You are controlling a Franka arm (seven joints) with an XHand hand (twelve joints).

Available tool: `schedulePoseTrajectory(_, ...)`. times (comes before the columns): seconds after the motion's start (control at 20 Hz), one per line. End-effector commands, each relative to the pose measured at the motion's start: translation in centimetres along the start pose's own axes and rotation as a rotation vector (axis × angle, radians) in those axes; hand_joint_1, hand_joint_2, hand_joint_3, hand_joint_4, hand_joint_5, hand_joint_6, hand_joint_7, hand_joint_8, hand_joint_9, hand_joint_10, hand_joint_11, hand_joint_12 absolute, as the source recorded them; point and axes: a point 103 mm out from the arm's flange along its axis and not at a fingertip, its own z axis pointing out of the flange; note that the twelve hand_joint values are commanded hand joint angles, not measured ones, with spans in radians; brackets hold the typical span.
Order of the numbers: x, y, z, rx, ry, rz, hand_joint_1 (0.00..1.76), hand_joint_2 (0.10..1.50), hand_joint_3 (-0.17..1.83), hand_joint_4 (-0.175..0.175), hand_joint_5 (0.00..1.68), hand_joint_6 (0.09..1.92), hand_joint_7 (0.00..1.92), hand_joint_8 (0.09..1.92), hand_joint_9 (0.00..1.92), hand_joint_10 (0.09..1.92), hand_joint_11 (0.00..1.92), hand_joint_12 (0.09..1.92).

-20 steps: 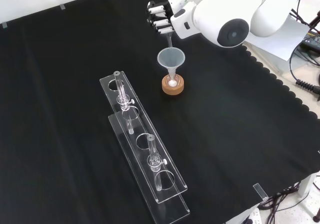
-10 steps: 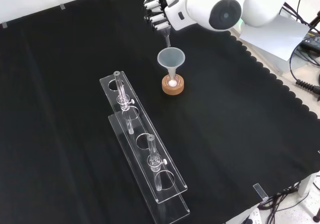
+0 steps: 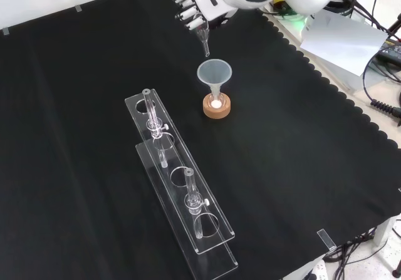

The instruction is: Pour all the NaCl from the weighing funnel into the round-bottom flask.

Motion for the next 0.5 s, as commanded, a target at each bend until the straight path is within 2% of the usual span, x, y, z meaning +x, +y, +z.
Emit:
schedulePoseTrajectory(0.05, -0.4, 0.7, 1.3, -0.003, 0.135, -0.023, 1.06, 0.7, 0.78, 0.175, 1.07, 1.08, 0.73, 0.62, 1.11, 0.39, 0.78, 1.08)
schedulePoseTrajectory(0.3, -0.9, 1.3, 2.9, 0.0, 0.222, -0.026, 1.06, 0.7, 0.78, 0.175, 1.07, 1.08, 0.73, 0.62, 1.11, 0.39, 0.78, 1.08)
schedulePoseTrajectory(0.5, -1.1, 1.8, 3.7, 0.012, 0.253, -0.03, 1.06, 0.7, 0.78, 0.175, 1.07, 1.08, 0.73, 0.62, 1.11, 0.39, 0.78, 1.08)
